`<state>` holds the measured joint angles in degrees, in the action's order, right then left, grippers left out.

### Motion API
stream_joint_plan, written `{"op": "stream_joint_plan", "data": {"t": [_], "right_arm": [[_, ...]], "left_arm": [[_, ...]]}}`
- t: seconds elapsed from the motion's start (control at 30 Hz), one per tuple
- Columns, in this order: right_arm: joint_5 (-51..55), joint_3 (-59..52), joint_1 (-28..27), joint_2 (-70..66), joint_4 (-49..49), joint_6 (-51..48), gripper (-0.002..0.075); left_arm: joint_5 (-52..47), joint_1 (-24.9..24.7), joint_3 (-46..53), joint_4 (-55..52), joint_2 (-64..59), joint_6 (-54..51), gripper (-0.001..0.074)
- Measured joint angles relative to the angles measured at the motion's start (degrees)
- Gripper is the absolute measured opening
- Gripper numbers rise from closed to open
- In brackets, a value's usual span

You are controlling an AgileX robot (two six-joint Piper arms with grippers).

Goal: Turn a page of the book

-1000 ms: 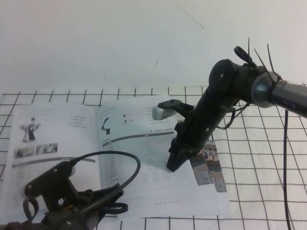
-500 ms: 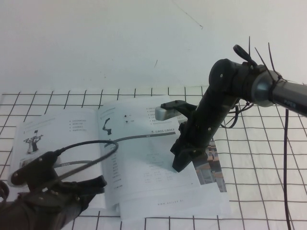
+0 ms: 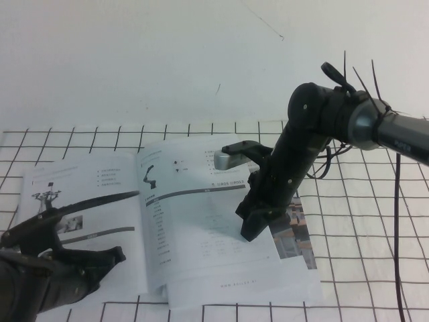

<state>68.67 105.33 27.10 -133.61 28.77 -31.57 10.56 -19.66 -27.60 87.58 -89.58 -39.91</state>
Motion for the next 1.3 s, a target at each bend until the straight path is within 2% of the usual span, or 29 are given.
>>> {"op": "stream_joint_plan", "data": {"t": [0.2,0.33,0.5,0.67,0.77,0.87,1.1,1.3], "right_arm": [[-0.3,-0.2,0.1,2.3,-0.7,-0.4,0.0001],[-3.2,-0.2,0.1,8.2,-1.7,-0.8,0.0001],[-5.3,-0.2,0.0,17.9,-7.3,-0.9,0.0000],[-4.2,-0.2,-0.1,26.5,-22.5,2.2,0.0000],[-1.8,-0.2,-0.7,30.9,-31.9,6.7,0.0000],[0.5,-0.2,-2.2,35.2,-38.2,9.9,0.0000],[2.5,-3.0,-6.2,47.1,-40.5,12.5,0.0000],[-0.3,-16.2,-6.2,59.4,-40.5,14.2,0.0000]], "left_arm": [[-1.6,0.1,0.0,-2.0,0.5,-1.6,-0.0002],[-6.6,0.3,0.0,-3.9,5.6,-3.1,-0.0002],[-21.7,0.4,-2.1,-7.0,15.7,-8.5,-0.0002],[-35.4,0.4,-4.9,-14.7,23.6,-7.0,-0.0002],[-37.2,0.4,-5.4,-23.4,28.5,-1.9,-0.0002],[-36.3,0.4,-5.4,-37.1,33.9,6.9,-0.0002],[-36.3,0.4,-5.4,-69.6,52.8,27.2,-0.0002],[-39.1,0.4,-5.4,-89.6,70.5,36.9,-0.0002]]}}
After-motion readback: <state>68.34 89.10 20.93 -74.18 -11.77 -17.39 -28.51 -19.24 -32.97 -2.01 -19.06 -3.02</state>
